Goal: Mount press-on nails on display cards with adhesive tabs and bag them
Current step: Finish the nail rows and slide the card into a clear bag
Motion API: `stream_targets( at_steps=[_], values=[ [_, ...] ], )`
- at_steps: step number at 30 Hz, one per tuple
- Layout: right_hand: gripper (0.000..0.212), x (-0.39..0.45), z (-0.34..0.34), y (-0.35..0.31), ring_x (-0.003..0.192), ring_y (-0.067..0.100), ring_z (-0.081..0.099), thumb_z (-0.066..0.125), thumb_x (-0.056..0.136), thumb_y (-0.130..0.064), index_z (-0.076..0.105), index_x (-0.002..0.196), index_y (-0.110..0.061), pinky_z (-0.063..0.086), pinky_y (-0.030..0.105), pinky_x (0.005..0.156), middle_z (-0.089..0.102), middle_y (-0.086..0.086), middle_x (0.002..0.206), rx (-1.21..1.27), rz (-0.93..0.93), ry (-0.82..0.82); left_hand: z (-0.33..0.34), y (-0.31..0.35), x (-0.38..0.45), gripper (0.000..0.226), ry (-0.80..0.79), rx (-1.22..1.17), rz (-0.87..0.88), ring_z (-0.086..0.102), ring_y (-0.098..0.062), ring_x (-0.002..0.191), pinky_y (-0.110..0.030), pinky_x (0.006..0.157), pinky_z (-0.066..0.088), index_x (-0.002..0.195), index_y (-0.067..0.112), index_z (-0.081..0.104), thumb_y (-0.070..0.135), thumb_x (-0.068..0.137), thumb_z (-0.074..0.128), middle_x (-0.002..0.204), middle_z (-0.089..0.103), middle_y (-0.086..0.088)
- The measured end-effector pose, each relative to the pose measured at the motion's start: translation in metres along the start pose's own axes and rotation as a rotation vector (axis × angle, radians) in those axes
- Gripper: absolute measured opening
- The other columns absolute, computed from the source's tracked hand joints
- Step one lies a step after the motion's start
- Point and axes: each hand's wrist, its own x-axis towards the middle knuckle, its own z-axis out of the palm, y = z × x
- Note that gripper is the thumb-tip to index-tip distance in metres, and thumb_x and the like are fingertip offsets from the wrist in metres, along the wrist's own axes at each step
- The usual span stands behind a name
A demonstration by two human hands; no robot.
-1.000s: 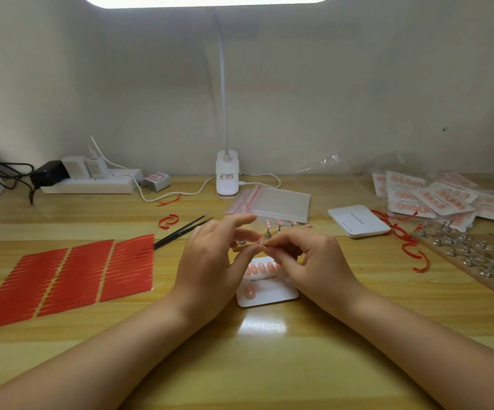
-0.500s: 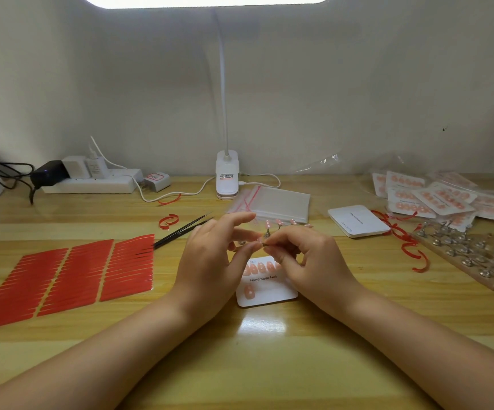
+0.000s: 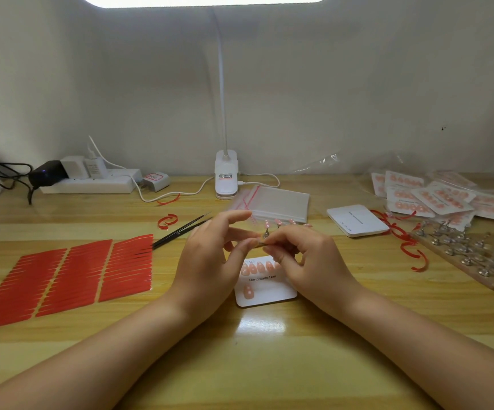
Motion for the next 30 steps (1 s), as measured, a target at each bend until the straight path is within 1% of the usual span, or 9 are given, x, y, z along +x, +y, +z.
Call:
stream_targets(
  at_steps=[6,9,12,16,19,24,26,29,30],
  values=[
    [0.012,0.000,-0.001,-0.001,0.079,-0.006,0.055,0.069,0.085,-0.001,0.073,0.094,-0.008,0.041,0.009,0.073,0.069,-0.003,0.085,0.012,-0.001,-0.019,0.001,0.001,0.000,0.033,0.012,0.005,-0.004,0.067,-0.011,0.088,-0.043,0.080,0.053,0.118,0.017,0.056,0.010,0.088,0.069,0.090,0.071,0.006],
    [0.012,0.000,-0.002,-0.003,0.079,0.005,0.058,0.068,0.085,0.000,0.072,0.094,-0.008,0.045,0.015,0.071,0.069,-0.001,0.084,0.026,-0.002,-0.035,0.001,0.001,-0.001,0.031,0.020,0.043,0.017,0.064,-0.011,0.081,-0.039,0.076,0.052,0.116,0.015,0.056,0.009,0.088,0.069,0.088,0.068,0.005],
    [0.011,0.001,-0.002,-0.005,0.075,0.005,0.055,0.067,0.087,-0.002,0.071,0.094,-0.009,0.043,0.014,0.069,0.064,-0.005,0.080,0.038,0.008,-0.073,0.003,0.000,-0.001,0.029,0.023,0.099,0.055,0.060,-0.015,0.077,-0.040,0.073,0.051,0.114,0.010,0.057,0.007,0.088,0.068,0.086,0.065,0.005],
    [0.006,0.000,-0.001,-0.009,0.067,0.005,0.054,0.066,0.087,-0.005,0.069,0.089,-0.010,0.039,0.012,0.062,0.059,-0.010,0.072,0.060,0.063,-0.100,0.004,-0.001,-0.001,0.029,0.037,0.212,0.116,0.046,-0.006,0.073,-0.035,0.072,0.047,0.112,0.007,0.060,0.023,0.088,0.061,0.084,0.058,0.012],
    [0.005,0.000,0.000,-0.012,0.062,0.003,0.055,0.072,0.084,-0.008,0.069,0.084,-0.011,0.040,0.012,0.059,0.060,-0.012,0.067,0.120,0.078,-0.074,0.002,-0.001,-0.001,0.033,0.035,0.214,0.147,0.050,-0.009,0.073,-0.034,0.071,0.047,0.112,0.006,0.061,0.029,0.090,0.052,0.083,0.060,0.008],
    [0.006,0.001,-0.001,-0.011,0.065,0.005,0.055,0.071,0.085,-0.007,0.072,0.088,-0.012,0.042,0.015,0.064,0.061,-0.012,0.071,0.123,0.091,-0.098,0.003,0.000,-0.001,0.026,0.014,0.183,0.155,0.059,-0.021,0.075,-0.043,0.071,0.052,0.112,0.001,0.061,0.011,0.087,0.061,0.082,0.064,-0.001],
    [0.008,0.001,0.000,-0.011,0.065,0.006,0.058,0.071,0.085,-0.005,0.072,0.089,-0.012,0.043,0.016,0.064,0.063,-0.010,0.072,0.164,0.104,-0.094,0.003,0.000,-0.001,0.027,0.008,0.154,0.136,0.059,-0.019,0.075,-0.039,0.072,0.050,0.113,0.000,0.059,0.007,0.087,0.059,0.080,0.064,-0.001],
    [0.011,0.001,0.000,-0.010,0.067,0.014,0.064,0.069,0.085,-0.003,0.072,0.088,-0.013,0.051,0.028,0.065,0.069,-0.002,0.075,0.227,0.124,-0.094,0.003,0.002,-0.001,0.025,-0.010,0.096,0.095,0.061,-0.019,0.076,-0.035,0.073,0.049,0.114,0.002,0.056,0.006,0.089,0.056,0.079,0.064,-0.002],
    [0.011,0.001,-0.001,-0.010,0.068,0.014,0.065,0.069,0.086,-0.003,0.072,0.089,-0.013,0.053,0.029,0.066,0.069,-0.002,0.076,0.244,0.132,-0.095,0.003,0.003,-0.001,0.024,-0.019,0.072,0.078,0.062,-0.018,0.077,-0.033,0.073,0.049,0.115,0.005,0.055,0.004,0.091,0.057,0.079,0.064,-0.002]
  ],
)
